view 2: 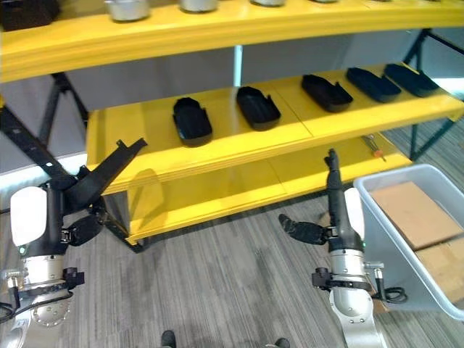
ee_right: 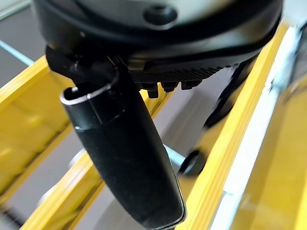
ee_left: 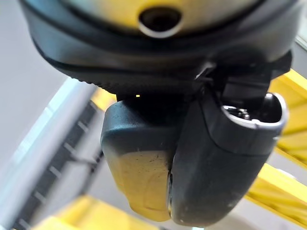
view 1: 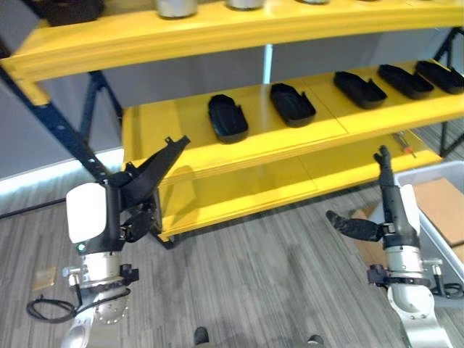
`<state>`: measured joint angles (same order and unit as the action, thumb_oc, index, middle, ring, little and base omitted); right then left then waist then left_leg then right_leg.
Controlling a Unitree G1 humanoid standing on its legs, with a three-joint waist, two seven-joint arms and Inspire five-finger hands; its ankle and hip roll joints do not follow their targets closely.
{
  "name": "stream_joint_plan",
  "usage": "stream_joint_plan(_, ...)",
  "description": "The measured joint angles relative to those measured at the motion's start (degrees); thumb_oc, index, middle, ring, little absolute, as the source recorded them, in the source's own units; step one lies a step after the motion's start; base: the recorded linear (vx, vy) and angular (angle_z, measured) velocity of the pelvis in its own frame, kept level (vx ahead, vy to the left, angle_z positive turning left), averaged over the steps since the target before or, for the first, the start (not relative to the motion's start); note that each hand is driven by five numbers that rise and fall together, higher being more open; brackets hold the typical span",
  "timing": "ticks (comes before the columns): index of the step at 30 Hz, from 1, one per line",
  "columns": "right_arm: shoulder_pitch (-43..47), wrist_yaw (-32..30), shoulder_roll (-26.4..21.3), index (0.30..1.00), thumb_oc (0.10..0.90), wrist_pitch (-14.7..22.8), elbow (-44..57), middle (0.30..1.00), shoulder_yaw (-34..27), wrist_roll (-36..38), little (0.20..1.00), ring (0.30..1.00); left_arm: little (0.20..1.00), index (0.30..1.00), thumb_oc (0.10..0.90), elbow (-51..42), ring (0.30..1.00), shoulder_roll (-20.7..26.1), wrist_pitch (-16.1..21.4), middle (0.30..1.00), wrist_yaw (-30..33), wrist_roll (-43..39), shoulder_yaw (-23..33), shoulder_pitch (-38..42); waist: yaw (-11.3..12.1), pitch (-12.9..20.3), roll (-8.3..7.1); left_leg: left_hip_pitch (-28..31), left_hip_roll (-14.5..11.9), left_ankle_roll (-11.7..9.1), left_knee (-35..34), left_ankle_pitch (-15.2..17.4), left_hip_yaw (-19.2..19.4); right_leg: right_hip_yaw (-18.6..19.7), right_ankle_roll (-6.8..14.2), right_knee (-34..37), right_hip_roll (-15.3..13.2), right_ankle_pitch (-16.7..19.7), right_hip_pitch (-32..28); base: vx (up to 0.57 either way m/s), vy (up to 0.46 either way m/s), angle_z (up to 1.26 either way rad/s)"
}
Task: Move parts from the plastic box to the shelf.
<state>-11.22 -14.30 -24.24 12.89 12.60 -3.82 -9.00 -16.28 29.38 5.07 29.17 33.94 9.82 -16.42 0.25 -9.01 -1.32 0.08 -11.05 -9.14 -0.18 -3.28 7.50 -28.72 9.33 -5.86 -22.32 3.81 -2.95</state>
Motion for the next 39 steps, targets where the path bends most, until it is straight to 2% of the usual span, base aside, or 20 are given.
stream_joint_plan(5, 0.55, -0.08, 1.92, 1.0, 0.9, -0.42, -0.05, 1.0, -0.05, -0.57, 1.0, 1.0, 0.3, 0.3, 0.4, -0.12, 0.3, 0.71, 0.11, 0.3, 0.42, 0.16, 1.26, -1.27, 1.15, 1.51, -3.11, -1.32, 1.12, 0.7, 0.78, -0.22, -0.14, 0.87, 3.07, 0.51, -0.97, 1.18, 0.62, 0.07, 0.241, 0.01)
stream_joint_plan(8, 0.6, 0.1, 2.17, 1.0, 0.9, -0.77, -0.05, 1.0, 1.22, -1.74, 1.0, 1.0, 0.3, 0.3, 0.4, 0.26, 0.3, 0.76, -0.03, 0.3, 0.39, 0.19, 1.29, -1.92, 1.22, 2.12, -4.72, -1.19, 2.65, 1.22, 1.68, 0.42, 1.34, 2.38, 3.03, 0.54, -2.66, 2.02, 1.6, 0.04, 0.213, -0.2)
stream_joint_plan(10, 0.61, 0.5, 2.85, 1.0, 0.9, -0.77, -0.04, 1.0, 1.21, -2.19, 1.0, 1.0, 0.3, 0.3, 0.4, 0.65, 0.3, 0.84, 0.04, 0.3, 0.38, 0.24, 1.26, -2.11, 1.24, 2.03, -5.44, -3.82, 4.19, 2.76, 7.54, 3.9, 1.71, 3.03, 2.72, -1.53, -4.85, 2.87, 2.48, 0.06, 0.324, -0.01)
stream_joint_plan(12, -0.12, 0.53, 2.58, 1.0, 0.9, -1.12, -0.02, 1.0, 0.56, -2.21, 1.0, 1.0, 0.3, 0.3, 0.4, 2.1, 0.3, 0.55, 0.37, 0.3, 0.12, 0.37, 0.15, -1.28, -0.01, 1.86, -4.71, -9.13, 6.85, 10.33, 19.88, 9.86, 1.65, 4.29, 2.61, -8.19, -9.18, 3.06, 4.57, 0.05, 0.277, 0.39)
stream_joint_plan(13, -1.43, 0.55, 2.11, 1.0, 0.9, -1.49, -0.27, 1.0, 0.47, -2.28, 1.0, 1.0, 0.3, 0.3, 0.4, 2.97, 0.3, 0.25, 0.32, 0.3, 0.12, 0.39, -0.79, -1.29, -0.6, 1.56, -2.95, -9.76, 8.12, 7.35, 23.0, 13.47, 0.87, 6.53, 0.59, -13.74, -11.63, 6.27, 6.17, 0.06, 0.261, 0.4)
stream_joint_plan(14, -1.62, 0.65, 2.01, 1.0, 0.9, -1.91, -0.35, 1.0, 0.84, -2.3, 1.0, 1.0, 0.3, 0.3, 0.4, 3.05, 0.3, 0.09, 0.26, 0.3, 0.16, 0.31, -0.75, -1.26, -0.59, 1.41, -1.72, -9.72, 8.74, 8.52, 22.88, 13.63, 0.52, 8.38, -0.63, -14.72, -12.03, 10.93, 7.56, 0.11, 0.292, 0.32)
stream_joint_plan(15, -1.66, 0.82, 2.19, 1.0, 0.9, -1.94, -0.36, 1.0, 1.53, -2.29, 1.0, 1.0, 0.3, 0.3, 0.4, 2.9, 0.3, 0.58, 0.15, 0.3, 0.2, 0.33, -0.2, -0.93, -0.94, 0.49, 0.02, -9.06, 8.86, 10.33, 21.52, 12.77, -0.58, 10.97, -1.92, -19.63, -11.81, 13.01, 11.61, 0.15, 0.113, 0.1)
stream_joint_plan(16, -1.93, 1.24, 2.27, 1.0, 0.9, -1.99, -0.4, 1.0, 2.55, -2.3, 1.0, 1.0, 0.3, 0.3, 0.4, 2.92, 0.3, 0.65, -0.02, 0.3, 0.23, 0.32, 0.5, -0.83, -0.93, 0.07, 0.07, -8.53, 9.25, 11.56, 19.33, 11.81, -0.73, 12.01, -0.57, -24.0, -10.24, 8.73, 14.67, 0.17, 0.086, 0.07)
stream_joint_plan(17, -1.96, 2.13, 2.26, 1.0, 0.9, -1.98, -0.48, 1.0, 3.74, -2.51, 1.0, 1.0, 0.3, 0.3, 0.4, 3.02, 0.3, 0.55, -0.65, 0.3, 0.27, 0.19, 1.31, -0.83, -0.8, -0.27, 0.43, -8.03, 9.25, 12.74, 16.73, 10.41, -1.53, 13.85, -1.2, -26.45, -5.89, 2.88, 17.16, 0.21, 0.027, 0.0)
stream_joint_plan(18, -1.93, 2.96, 2.15, 1.0, 0.9, -1.85, -0.49, 1.0, 4.83, -2.79, 1.0, 1.0, 0.3, 0.3, 0.4, 3.07, 0.3, 0.63, -1.57, 0.3, 0.27, 0.15, 2.08, -0.9, -1.14, -0.8, 0.97, -7.59, 8.88, 13.92, 13.97, 8.41, -2.9, 16.87, -0.96, -24.73, 1.46, -2.39, 18.73, 0.37, -0.053, 0.24)
stream_joint_plan(19, -2.23, 3.69, 2.1, 1.0, 0.9, -1.41, -0.39, 1.0, 5.1, -2.76, 1.0, 1.0, 0.3, 0.3, 0.4, 3.38, 0.3, 1.04, -2.15, 0.3, 0.25, 0.17, 3.11, -0.7, -2.25, -1.74, -0.06, -6.63, 9.3, 13.85, 9.93, 7.26, -3.7, 17.59, -1.81, -16.85, 10.03, -5.61, 20.29, 0.33, -0.072, 0.41)
stream_joint_plan(21, -2.24, 3.69, 1.12, 1.0, 0.9, -1.42, 0.03, 1.0, 4.89, -2.72, 1.0, 1.0, 0.3, 0.3, 0.4, 4.79, 0.3, 0.15, -2.3, 0.3, 0.16, 0.2, 2.52, 0.18, -3.46, -2.08, -0.68, -6.85, 10.46, 11.41, 8.05, 6.02, -4.65, 15.33, -1.27, -6.7, 14.0, -5.05, 21.14, 0.25, -0.077, 0.62)
stream_joint_plan(22, -2.24, 3.79, 1.09, 1.0, 0.9, -1.35, 0.23, 1.0, 4.52, -2.72, 1.0, 1.0, 0.3, 0.3, 0.4, 5.07, 0.3, 0.16, -2.67, 0.3, -0.29, 0.22, 1.69, 0.43, -4.11, -2.17, -1.26, -7.0, 11.42, 11.39, 7.0, 5.86, -4.4, 13.99, -1.37, -3.3, 14.21, -4.51, 21.14, 0.14, -0.064, 0.73)
stream_joint_plan(24, -2.56, 3.86, 1.05, 1.0, 0.9, -1.32, 0.13, 1.0, 3.87, -2.68, 1.0, 1.0, 0.3, 0.3, 0.4, 4.98, 0.3, 0.08, -2.56, 0.3, -1.23, 0.38, -0.1, -0.7, -4.91, -2.21, -1.48, -5.41, 12.63, 11.19, 5.51, 5.69, -4.68, 15.5, -2.74, -3.52, 14.39, -3.34, 20.54, 0.21, -0.151, 0.91)
stream_joint_plan(26, -3.4, 4.09, 0.78, 1.0, 0.9, -0.85, 0.22, 1.0, 2.35, -2.04, 1.0, 1.0, 0.3, 0.3, 0.4, 3.44, 0.3, -0.11, -2.57, 0.3, -1.83, 0.74, -1.82, -3.35, -4.43, -1.91, -1.62, -2.68, 13.46, 11.12, 4.29, 5.62, -5.13, 17.16, -3.03, -4.1, 15.12, -3.32, 15.15, 0.24, -0.181, 0.94)
stream_joint_plan(27, -3.23, 4.09, 0.63, 1.0, 0.9, -0.39, 0.01, 1.0, 2.08, -2.02, 1.0, 1.0, 0.3, 0.3, 0.4, 2.8, 0.3, -0.55, -2.51, 0.3, -1.83, 0.74, -1.4, -3.98, -3.97, -1.73, -1.91, -2.26, 13.42, 11.04, 3.96, 5.57, -5.37, 16.86, -4.64, -3.64, 15.11, -2.25, 14.63, 0.1, -0.1, 0.41)
stream_joint_plan(32, -4.49, 4.49, -0.23, 1.0, 0.9, -0.33, -0.55, 1.0, 0.62, 0.24, 1.0, 1.0, 0.3, 0.3, 0.4, 1.21, 0.3, -1.32, -2.47, 0.3, -1.99, 0.09, -0.48, -6.78, -3.33, -0.75, -0.01, 0.09, 9.86, 8.64, 1.08, 4.54, -7.92, 13.73, -9.45, -2.16, 18.47, -2.32, 11.2, 0.1, -0.122, 0.28)
stream_joint_plan(35, -3.96, 4.44, -0.68, 1.0, 0.9, -0.33, -0.82, 1.0, -0.1, 1.33, 1.0, 1.0, 0.3, 0.3, 0.4, 1.31, 0.3, -1.32, -2.37, 0.3, -2.51, -0.1, -0.7, -6.15, -4.29, -0.91, -0.64, -4.24, 9.68, 6.66, 11.94, 5.44, -7.94, 13.75, -9.87, -2.15, 18.19, -2.4, 9.35, -0.01, -0.061, 0.25)
stream_joint_plan(38, -3.93, 4.29, -2.4, 1.0, 0.9, -0.06, -0.92, 1.0, -1.08, 1.35, 1.0, 1.0, 0.3, 0.3, 0.4, 1.33, 0.3, -0.81, -2.21, 0.3, -2.45, -0.09, -0.4, -6.29, -2.99, -1.25, -1.19, -8.29, 9.6, 3.57, 22.39, 5.78, -8.38, 12.96, -10.78, -2.29, 17.43, -4.38, 7.36, 0.07, 0.066, 0.1)
stream_joint_plan(39, -4.07, 4.04, -2.14, 1.0, 0.9, 0.16, -0.81, 1.0, -2.06, 1.36, 1.0, 1.0, 0.3, 0.3, 0.4, 1.53, 0.3, -0.3, -1.77, 0.3, -2.45, -0.11, -0.42, -5.49, -4.3, -1.31, -1.58, -11.37, 8.52, 2.81, 25.13, 6.91, -8.94, 14.08, -10.81, -1.4, 17.09, -5.3, 7.34, 0.22, 0.348, 0.58)
